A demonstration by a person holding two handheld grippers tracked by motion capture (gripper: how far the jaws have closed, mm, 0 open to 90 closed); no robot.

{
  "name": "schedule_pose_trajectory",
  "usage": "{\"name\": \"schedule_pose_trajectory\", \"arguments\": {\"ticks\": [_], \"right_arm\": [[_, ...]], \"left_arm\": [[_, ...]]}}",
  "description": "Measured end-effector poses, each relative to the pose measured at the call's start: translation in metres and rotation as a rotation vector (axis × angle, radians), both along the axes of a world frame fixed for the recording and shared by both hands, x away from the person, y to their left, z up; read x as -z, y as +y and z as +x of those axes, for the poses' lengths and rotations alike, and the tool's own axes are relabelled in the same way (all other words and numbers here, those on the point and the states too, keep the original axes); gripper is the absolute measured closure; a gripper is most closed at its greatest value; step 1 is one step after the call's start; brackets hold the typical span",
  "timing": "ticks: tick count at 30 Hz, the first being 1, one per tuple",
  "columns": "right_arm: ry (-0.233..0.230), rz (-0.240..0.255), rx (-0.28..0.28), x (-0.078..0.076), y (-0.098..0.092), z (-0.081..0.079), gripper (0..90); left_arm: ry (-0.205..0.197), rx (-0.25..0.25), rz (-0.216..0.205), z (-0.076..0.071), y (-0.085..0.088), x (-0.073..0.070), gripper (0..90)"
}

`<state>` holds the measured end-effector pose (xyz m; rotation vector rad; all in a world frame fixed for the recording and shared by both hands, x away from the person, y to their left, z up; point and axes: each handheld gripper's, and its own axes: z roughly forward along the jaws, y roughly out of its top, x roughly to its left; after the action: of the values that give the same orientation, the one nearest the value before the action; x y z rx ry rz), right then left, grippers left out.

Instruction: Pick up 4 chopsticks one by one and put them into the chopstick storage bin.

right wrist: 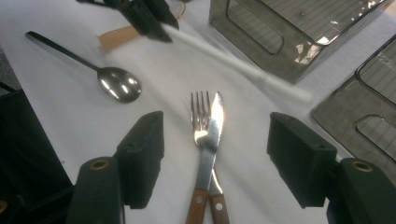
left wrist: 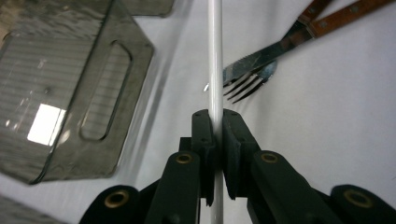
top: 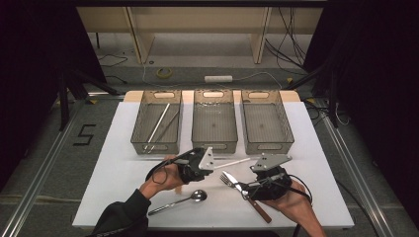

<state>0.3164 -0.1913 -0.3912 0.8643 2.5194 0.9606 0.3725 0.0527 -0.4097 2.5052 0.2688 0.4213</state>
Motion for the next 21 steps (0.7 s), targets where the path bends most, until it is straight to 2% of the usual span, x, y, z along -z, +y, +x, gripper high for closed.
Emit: {"name": "schedule_pose_trajectory", "arguments": {"ticks": [6,9,14,21], "right_arm": [[-0.015,0.065,0.004,0.009,-0.002,-0.002,37.1],[-0.015,0.07,0.009,0.016,-0.002,-0.004,36.5],[0.015,0.093,0.018,0.023,-0.004,-0.005,33.8],[0.029,0.11,0.05,0.031,-0.007,-0.006,31.8]], "left_arm": [[0.001,-0.112,-0.039,0.007,0.015,-0.006,83.9],[0.012,-0.153,-0.054,0.01,0.023,-0.008,83.9],[0.035,-0.21,-0.081,0.015,0.034,-0.008,83.9],[0.045,-0.291,-0.123,0.021,0.05,-0.014,83.9]]}}
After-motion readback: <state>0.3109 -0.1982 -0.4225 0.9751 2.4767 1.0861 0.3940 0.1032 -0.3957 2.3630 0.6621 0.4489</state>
